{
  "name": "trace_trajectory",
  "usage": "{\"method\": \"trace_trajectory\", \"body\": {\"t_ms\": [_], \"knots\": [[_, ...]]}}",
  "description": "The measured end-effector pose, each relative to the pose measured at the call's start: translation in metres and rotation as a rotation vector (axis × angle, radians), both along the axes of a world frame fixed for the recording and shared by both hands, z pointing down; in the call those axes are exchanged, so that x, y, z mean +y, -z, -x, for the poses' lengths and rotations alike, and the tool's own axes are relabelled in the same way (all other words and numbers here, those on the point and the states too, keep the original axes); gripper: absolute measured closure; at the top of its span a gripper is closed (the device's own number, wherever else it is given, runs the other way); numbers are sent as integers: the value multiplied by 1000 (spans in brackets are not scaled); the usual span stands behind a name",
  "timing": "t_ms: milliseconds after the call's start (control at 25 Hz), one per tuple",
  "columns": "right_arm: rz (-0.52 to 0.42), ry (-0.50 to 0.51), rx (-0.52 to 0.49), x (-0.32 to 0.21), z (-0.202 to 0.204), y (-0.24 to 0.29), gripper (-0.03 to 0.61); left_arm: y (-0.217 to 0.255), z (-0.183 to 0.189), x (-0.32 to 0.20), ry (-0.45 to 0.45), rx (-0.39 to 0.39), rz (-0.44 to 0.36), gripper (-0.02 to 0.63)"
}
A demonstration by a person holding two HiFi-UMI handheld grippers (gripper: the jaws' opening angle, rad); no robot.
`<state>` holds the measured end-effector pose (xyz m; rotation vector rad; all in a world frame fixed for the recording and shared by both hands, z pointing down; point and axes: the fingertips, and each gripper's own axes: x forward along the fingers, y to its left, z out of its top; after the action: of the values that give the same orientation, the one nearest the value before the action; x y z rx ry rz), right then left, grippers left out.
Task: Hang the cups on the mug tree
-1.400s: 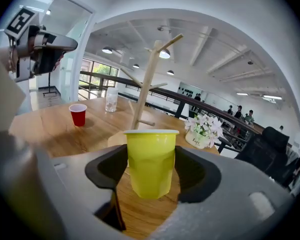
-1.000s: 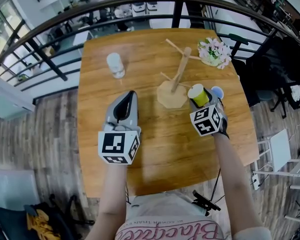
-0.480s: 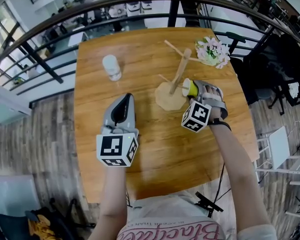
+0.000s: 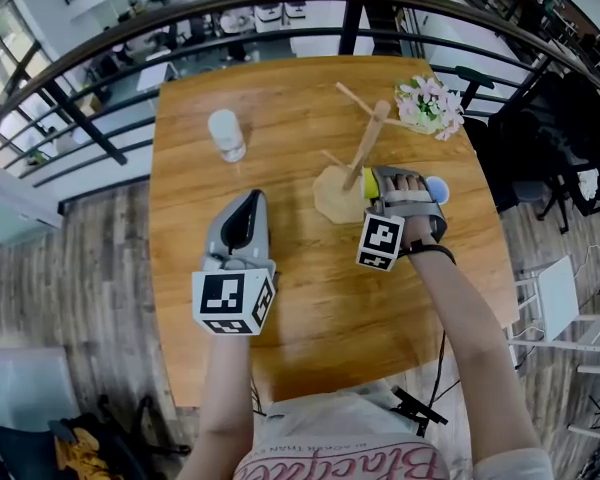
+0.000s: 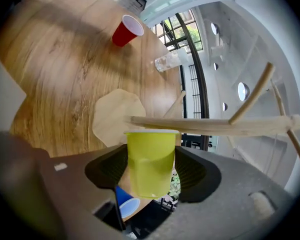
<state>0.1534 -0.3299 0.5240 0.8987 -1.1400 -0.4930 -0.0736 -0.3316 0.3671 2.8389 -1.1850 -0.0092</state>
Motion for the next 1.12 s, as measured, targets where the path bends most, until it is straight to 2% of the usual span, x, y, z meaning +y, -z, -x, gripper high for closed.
{"method": "trace_trajectory", "body": {"t_ms": [480, 640, 880, 1120], "knots": [[48, 63, 51, 3, 9, -12, 281, -1, 5, 9, 31, -6, 4, 603], [7, 78, -7, 4, 15, -3, 241, 2, 0, 14, 42, -10, -1, 603], [-61, 101, -93, 9, 19, 13, 214, 9, -8, 24, 68, -10, -13, 603], [-121, 113, -223, 17, 24, 34, 206, 19, -18, 33, 91, -1, -27, 603]]}}
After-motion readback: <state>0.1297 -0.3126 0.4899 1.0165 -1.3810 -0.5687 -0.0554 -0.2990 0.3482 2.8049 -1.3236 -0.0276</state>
